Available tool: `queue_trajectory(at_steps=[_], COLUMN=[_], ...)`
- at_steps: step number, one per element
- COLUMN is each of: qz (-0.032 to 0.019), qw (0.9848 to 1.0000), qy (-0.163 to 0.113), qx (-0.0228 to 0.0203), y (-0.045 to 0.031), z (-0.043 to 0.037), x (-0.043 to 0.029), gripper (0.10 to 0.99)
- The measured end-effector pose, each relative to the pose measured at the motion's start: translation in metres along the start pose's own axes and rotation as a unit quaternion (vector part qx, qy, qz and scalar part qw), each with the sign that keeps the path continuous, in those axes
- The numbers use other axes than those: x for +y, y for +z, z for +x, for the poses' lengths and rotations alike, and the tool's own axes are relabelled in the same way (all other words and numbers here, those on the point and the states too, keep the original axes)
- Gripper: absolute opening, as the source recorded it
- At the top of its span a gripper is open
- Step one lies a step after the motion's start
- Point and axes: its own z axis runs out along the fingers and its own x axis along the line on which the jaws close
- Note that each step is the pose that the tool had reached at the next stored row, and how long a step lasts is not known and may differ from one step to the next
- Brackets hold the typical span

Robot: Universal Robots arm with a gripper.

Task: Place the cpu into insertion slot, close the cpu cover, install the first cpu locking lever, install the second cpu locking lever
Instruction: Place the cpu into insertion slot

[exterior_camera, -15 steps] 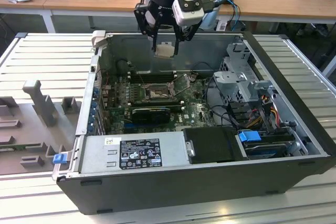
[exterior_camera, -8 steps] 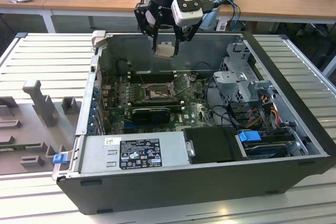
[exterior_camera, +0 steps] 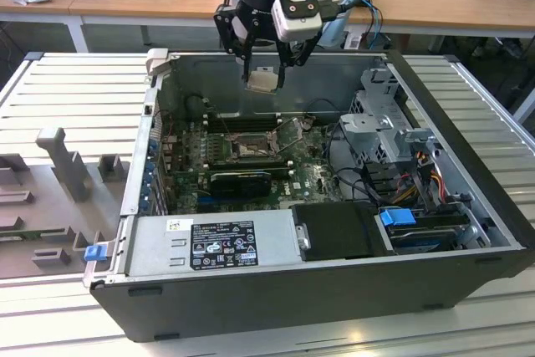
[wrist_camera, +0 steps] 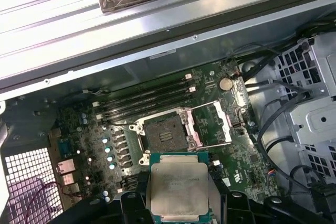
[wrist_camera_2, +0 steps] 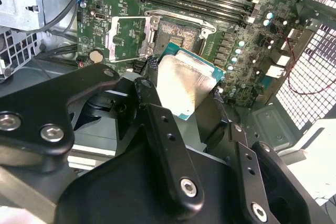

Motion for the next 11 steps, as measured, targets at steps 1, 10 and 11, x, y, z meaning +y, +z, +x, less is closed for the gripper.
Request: queue_trajectory(at_steps=[1,10,11], qz=[0.0,-0.0003,-0.0003], qw=[1.0,0.9999,0.9999], qy=[0.002,0.014,0.016], qx=[-0.0001,-0.0012,-0.0014], y=[0.0,0.0,0.0], z=[0.0,0.0,0.0], x=[0.0,0.0,0.0], gripper=[0.529,0.529,0.529])
